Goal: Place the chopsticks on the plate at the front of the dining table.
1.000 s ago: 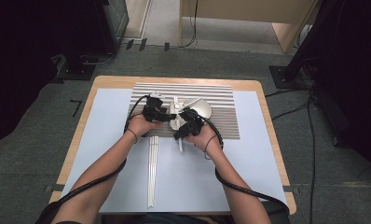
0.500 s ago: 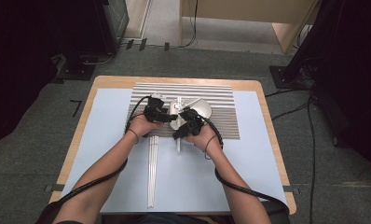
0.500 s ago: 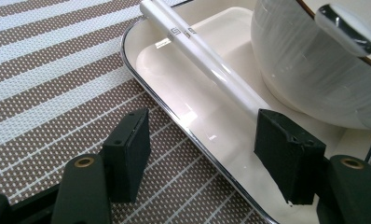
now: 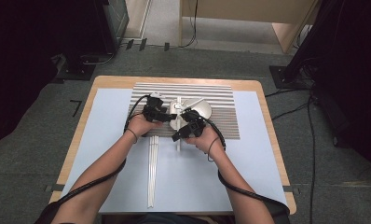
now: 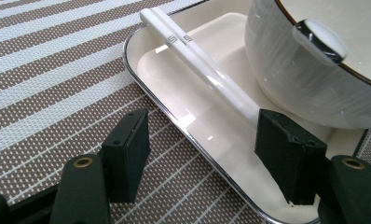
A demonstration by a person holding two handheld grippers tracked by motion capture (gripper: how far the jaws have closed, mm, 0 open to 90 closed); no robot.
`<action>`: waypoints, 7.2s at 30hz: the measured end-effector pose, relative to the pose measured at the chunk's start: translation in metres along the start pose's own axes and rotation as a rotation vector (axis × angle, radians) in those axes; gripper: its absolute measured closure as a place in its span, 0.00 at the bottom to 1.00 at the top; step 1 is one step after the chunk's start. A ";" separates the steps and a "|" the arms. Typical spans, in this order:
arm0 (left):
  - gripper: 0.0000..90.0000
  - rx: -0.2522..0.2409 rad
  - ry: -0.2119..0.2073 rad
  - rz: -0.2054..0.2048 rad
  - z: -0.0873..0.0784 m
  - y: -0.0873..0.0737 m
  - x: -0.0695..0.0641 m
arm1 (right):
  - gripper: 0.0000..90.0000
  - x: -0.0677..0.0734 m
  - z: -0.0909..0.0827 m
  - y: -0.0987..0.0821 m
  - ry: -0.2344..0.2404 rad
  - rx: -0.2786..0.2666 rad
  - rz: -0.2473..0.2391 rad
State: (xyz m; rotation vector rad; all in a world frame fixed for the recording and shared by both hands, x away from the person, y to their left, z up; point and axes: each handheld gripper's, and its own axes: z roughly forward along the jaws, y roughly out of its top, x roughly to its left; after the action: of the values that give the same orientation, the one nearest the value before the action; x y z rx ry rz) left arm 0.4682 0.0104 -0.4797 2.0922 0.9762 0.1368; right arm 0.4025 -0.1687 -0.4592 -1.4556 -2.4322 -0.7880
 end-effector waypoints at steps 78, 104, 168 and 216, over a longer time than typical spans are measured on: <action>0.39 0.033 -0.013 -0.009 0.000 -0.011 -0.008 | 0.45 0.012 -0.003 -0.036 -0.070 0.076 -0.204; 0.38 0.050 -0.014 0.017 -0.006 -0.012 -0.009 | 0.41 0.009 -0.008 -0.039 -0.038 0.036 -0.192; 0.32 0.041 0.013 0.087 -0.096 -0.091 -0.028 | 0.28 -0.019 -0.027 -0.087 -0.113 -0.203 -0.385; 0.31 0.010 0.091 0.110 -0.143 -0.144 0.004 | 0.16 -0.049 -0.024 -0.125 -0.111 -0.330 -0.550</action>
State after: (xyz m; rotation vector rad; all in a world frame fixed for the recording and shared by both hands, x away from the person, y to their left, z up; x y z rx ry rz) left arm 0.3274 0.1569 -0.4871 2.1647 0.9171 0.2862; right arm 0.3162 -0.2651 -0.5023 -0.9239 -2.9424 -1.2983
